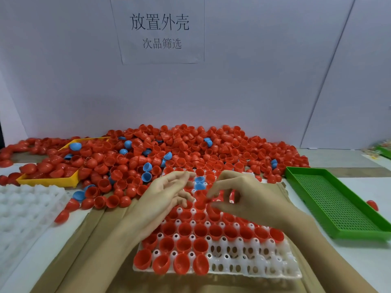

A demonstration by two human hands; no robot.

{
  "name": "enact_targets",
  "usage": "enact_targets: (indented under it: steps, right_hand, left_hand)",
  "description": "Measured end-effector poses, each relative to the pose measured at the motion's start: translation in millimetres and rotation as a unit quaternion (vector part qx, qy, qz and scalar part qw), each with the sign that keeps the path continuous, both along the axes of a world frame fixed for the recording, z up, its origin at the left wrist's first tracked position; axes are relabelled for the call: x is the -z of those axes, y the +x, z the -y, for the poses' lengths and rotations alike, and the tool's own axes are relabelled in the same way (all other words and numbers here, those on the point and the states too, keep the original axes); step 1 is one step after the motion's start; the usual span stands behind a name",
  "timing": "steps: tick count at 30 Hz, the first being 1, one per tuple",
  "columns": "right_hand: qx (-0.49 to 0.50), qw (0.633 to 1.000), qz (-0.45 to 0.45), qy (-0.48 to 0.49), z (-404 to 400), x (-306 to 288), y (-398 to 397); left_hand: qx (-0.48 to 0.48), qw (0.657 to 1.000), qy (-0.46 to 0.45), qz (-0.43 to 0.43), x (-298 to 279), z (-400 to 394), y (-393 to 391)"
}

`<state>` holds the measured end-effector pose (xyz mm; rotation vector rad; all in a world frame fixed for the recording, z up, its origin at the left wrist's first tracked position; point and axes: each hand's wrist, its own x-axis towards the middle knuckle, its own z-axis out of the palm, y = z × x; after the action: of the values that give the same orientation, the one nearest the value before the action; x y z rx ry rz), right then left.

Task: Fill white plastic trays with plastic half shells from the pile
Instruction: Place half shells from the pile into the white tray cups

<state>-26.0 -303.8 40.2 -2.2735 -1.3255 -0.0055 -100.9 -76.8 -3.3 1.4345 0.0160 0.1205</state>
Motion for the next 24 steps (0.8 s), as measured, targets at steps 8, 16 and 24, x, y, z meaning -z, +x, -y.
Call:
enact_targets:
  steps: [8, 16, 24]
  right_hand:
    - [-0.022, 0.988, -0.01, -0.154, 16, 15, -44]
    - [-0.017, 0.978, -0.008, -0.209, 6, 20, -52]
    - [-0.031, 0.981, -0.097, -0.164, 10, -10, -18]
  left_hand:
    - [-0.073, 0.997, 0.027, -0.006, -2, -12, -2]
    - [-0.078, 0.996, 0.039, -0.013, -5, -10, -5]
    - [-0.089, 0.995, 0.041, -0.002, -7, -15, -3]
